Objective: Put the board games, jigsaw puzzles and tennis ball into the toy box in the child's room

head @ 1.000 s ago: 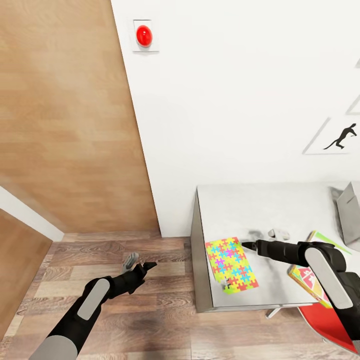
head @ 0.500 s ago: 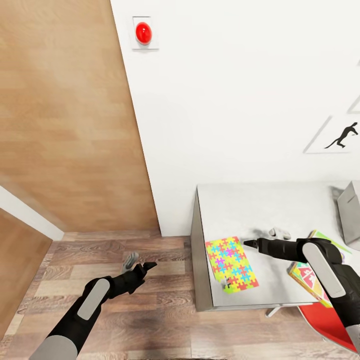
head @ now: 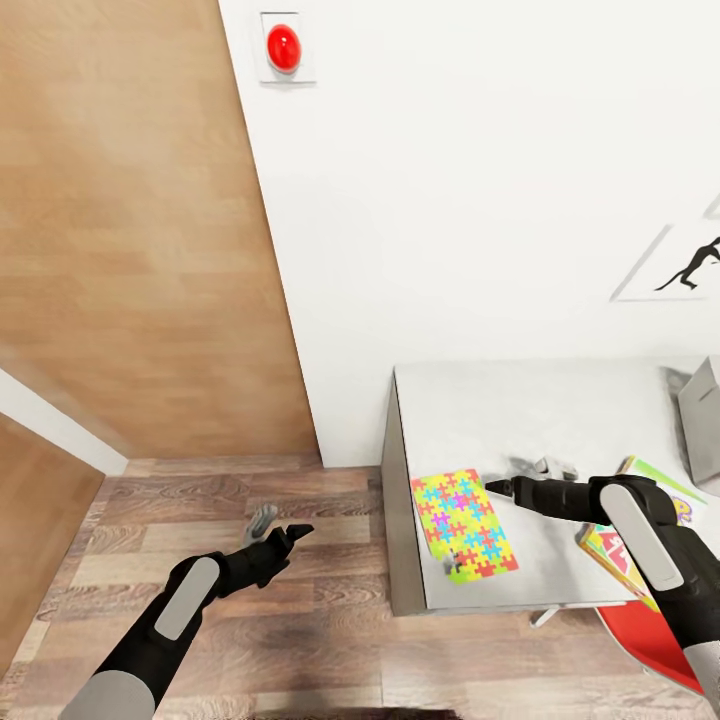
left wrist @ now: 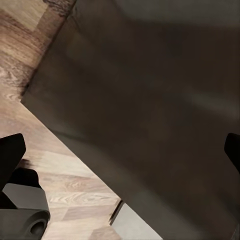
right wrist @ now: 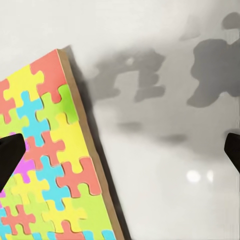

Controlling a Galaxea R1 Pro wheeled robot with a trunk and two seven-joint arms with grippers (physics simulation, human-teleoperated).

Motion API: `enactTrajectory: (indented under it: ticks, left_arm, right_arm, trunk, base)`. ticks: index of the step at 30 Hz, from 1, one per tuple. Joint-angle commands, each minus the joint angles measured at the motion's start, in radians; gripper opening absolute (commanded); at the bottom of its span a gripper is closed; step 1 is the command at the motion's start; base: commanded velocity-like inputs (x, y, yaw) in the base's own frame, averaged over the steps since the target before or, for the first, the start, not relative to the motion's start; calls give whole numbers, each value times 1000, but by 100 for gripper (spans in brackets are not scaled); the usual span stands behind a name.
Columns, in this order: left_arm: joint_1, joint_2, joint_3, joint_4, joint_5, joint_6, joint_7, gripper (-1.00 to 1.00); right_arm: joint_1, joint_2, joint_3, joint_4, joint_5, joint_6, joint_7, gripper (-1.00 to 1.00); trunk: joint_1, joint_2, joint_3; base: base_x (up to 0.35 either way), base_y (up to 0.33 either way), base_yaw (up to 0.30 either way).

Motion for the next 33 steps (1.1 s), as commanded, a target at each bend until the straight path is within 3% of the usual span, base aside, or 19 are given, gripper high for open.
enactTrajectory:
  ticks: [1,19,33]
  left_arm:
    - [-1,1,-2,0,-1,2,-3,100]
    - [0,1,-2,0,-1,2,-3,100]
    - [0,1,-1,0,-1,2,-4,100]
  right_arm:
    - [-1,-1,1,-1,3,3,2,100]
    - [-1,8,5,4,-1,3,4,100]
    - [-2,20,5,4,-2,3,4,100]
  trunk:
    - [0,-2,-3]
    - [0,-2,-10]
    - [0,-2,-11]
  base:
    - [0,0,0]
    - [0,0,7]
    - [0,0,209]
